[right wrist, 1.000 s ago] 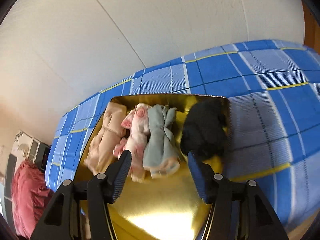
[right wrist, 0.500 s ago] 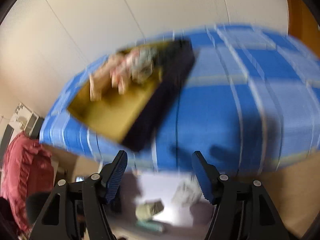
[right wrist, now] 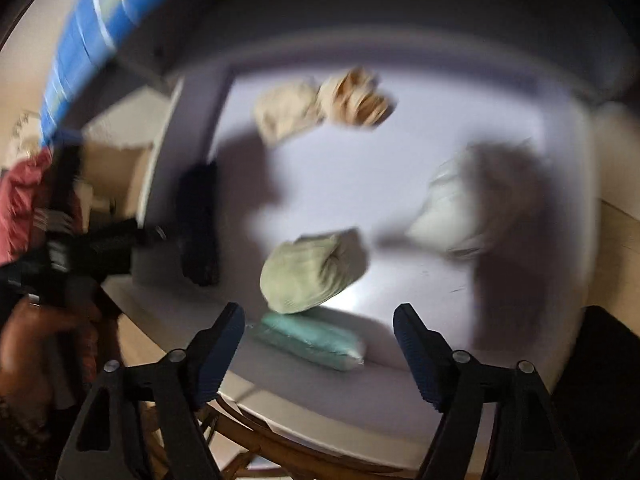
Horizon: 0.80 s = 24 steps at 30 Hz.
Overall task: Organize soft objects
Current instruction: 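Move the right gripper back over the open drawer, then grasp the light green knit cloth with the right gripper while the left gripper grasps the navy cloth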
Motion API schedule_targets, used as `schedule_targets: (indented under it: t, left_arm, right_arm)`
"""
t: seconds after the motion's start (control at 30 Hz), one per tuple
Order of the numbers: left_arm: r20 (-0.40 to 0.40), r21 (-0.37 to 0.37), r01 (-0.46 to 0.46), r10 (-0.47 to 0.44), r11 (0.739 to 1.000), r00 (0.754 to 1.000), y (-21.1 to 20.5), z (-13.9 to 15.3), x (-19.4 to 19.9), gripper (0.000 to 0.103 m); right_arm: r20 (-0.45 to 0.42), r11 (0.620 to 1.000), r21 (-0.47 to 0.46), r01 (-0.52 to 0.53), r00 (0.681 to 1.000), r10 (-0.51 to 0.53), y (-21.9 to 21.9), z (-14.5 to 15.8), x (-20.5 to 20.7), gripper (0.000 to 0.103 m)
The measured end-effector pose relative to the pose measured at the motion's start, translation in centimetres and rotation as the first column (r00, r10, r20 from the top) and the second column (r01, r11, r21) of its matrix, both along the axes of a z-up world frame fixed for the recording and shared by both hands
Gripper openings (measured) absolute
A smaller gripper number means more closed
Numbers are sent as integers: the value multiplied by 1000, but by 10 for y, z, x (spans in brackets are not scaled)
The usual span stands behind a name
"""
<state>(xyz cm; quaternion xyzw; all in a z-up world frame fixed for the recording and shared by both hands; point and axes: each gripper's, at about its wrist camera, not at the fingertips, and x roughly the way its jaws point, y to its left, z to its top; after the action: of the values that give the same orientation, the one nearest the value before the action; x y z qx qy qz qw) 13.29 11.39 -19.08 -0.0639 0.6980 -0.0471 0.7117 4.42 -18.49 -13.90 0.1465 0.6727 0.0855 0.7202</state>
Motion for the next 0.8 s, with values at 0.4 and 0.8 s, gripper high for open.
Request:
schedule_targets:
  t: [0.4, 0.8]
  left_arm:
    - [15, 40, 5, -6, 999, 1000, -10, 9, 8, 66]
    - [-69, 77, 109, -104, 991, 992, -40, -18, 7, 66]
  right_arm:
    - [-98, 979, -93, -181, 980, 171, 57, -62, 22, 82]
    - [-123, 992, -126, -9, 992, -7, -1, -68, 13, 70]
